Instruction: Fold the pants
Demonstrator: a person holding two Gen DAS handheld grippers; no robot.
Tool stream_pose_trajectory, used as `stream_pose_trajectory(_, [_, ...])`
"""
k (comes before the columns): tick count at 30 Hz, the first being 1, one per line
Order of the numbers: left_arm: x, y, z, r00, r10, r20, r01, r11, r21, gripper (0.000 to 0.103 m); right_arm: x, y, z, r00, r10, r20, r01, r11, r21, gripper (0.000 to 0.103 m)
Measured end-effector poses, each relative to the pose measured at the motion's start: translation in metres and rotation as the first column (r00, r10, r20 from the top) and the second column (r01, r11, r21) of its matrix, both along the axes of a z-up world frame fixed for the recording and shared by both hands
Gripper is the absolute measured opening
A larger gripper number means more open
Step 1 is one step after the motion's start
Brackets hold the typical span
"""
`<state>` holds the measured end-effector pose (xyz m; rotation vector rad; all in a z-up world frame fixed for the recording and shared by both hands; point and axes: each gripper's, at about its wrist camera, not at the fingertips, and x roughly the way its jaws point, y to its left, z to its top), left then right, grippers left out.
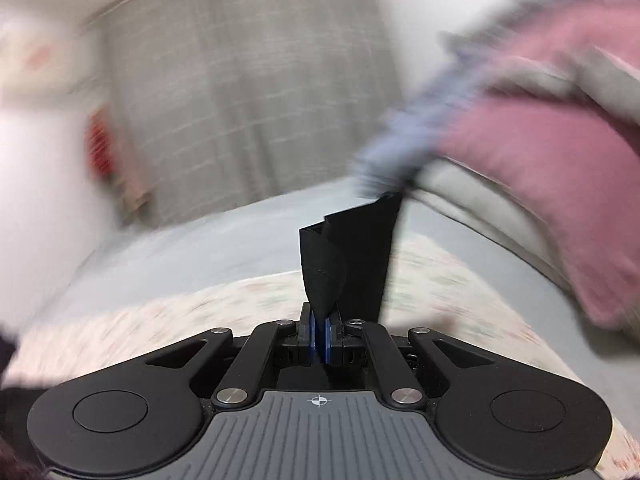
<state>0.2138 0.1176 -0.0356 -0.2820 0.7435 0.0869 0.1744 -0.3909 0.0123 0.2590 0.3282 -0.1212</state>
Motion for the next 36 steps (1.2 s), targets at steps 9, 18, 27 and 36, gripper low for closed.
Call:
stream_pose_trajectory(9, [-0.003,0.007,0.004,1.000,-0.026,-0.019,0.023,0.994,-0.106,0.092,0.007,0.211,-0.059,0.875,0.327,-0.356,-0.455,0.807,-0.377,0.004])
stream_pose_trajectory(18, [-0.005,-0.009,0.004,0.994,-0.113,-0.011,0.111,0.987,-0.118,0.092,-0.008,0.241,-0.087,0.755,0.449,-0.478,-0.619,0.729,-0.293,0.063])
stream_pose_trajectory(27, [-0.004,-0.013,0.002,0.990,-0.141,-0.006,0.140,0.983,-0.117,0.092,0.002,0.218,-0.061,0.768,0.517,-0.379,-0.606,0.777,-0.168,0.064])
stream_pose_trajectory(36, [-0.005,-0.011,0.003,0.990,-0.139,-0.012,0.136,0.981,-0.139,0.092,0.015,0.254,-0.088,0.727,0.423,-0.540,-0.634,0.716,-0.293,0.019])
